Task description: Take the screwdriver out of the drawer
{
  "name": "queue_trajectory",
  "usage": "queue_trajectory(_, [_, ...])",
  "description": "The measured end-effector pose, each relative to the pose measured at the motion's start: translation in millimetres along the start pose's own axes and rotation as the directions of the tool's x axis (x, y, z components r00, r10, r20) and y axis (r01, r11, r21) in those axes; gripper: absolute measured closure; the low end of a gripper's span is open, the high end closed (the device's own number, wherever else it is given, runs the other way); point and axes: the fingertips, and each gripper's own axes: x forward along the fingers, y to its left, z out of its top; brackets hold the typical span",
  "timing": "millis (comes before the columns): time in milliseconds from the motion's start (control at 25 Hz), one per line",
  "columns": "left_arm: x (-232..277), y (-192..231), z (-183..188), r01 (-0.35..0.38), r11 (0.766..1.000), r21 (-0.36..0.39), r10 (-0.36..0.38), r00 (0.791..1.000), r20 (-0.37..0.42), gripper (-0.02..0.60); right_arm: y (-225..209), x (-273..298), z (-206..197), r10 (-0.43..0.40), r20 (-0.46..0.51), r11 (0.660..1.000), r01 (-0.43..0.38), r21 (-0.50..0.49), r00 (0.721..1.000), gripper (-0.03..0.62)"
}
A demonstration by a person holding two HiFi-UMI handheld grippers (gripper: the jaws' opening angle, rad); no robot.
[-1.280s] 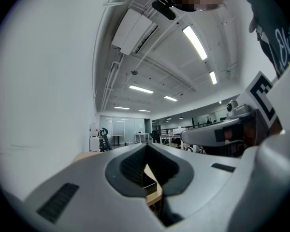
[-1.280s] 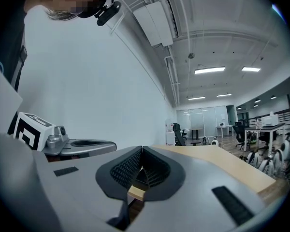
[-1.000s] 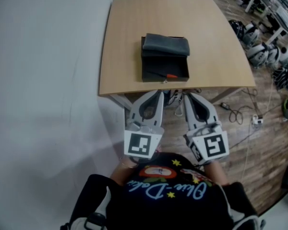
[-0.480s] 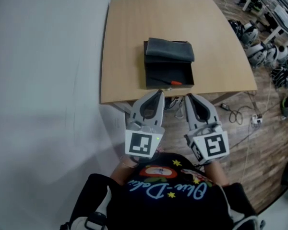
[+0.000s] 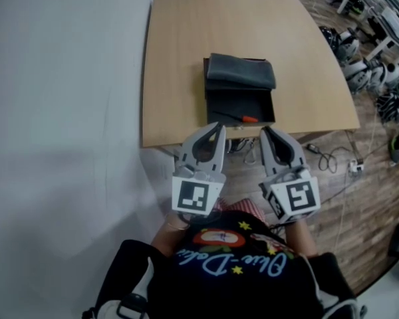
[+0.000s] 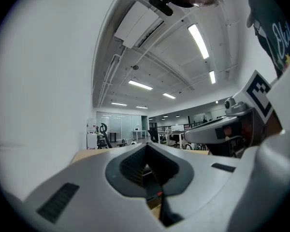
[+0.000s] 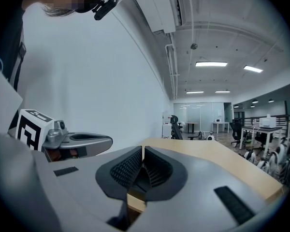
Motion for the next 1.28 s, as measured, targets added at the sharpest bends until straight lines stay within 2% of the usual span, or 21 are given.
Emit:
queue_trajectory(360, [21.8, 16.3, -12.3, -0.05, 0.999, 0.009, 0.051, 0.998, -0.043, 0.581, -24.5, 35.9, -9.2, 0.07, -0.094, 0.995, -0.076, -0.069, 0.993, 0.594])
queue_trajectory(600, [36.1, 18.9, -29.6, -0.094, 0.994, 0.051, 0.096, 0.994, -0.05, 0.581, -36.5, 64.1, -40.1, 0.159, -0.187, 0.977, -0.182, -0.113, 0.969, 0.594])
queue_trajectory(840, [54.9, 41.6, -32.5, -0.152, 0.988, 0.034, 0.154, 0.985, -0.08, 0.581, -44.3, 103.7, -62.5, 0.246, -0.302, 0.942, -0.301, -0.15, 0.921, 0.594])
queue_trajectory(1000, [50.4, 50.0, -38.9, -0.183, 0.983, 0.023, 0.184, 0.978, -0.098, 0.581, -32.2, 115.2, -82.3, 0.317, -0.384, 0.906, -0.396, -0.147, 0.867, 0.592])
queue_trajectory(1280, [46.1, 69.3, -44.8, -0.239, 0.971, 0.003, 0.238, 0.965, -0.111, 0.581, -16.1, 135.0, -114.1, 0.38, -0.469, 0.855, -0.497, -0.15, 0.797, 0.571])
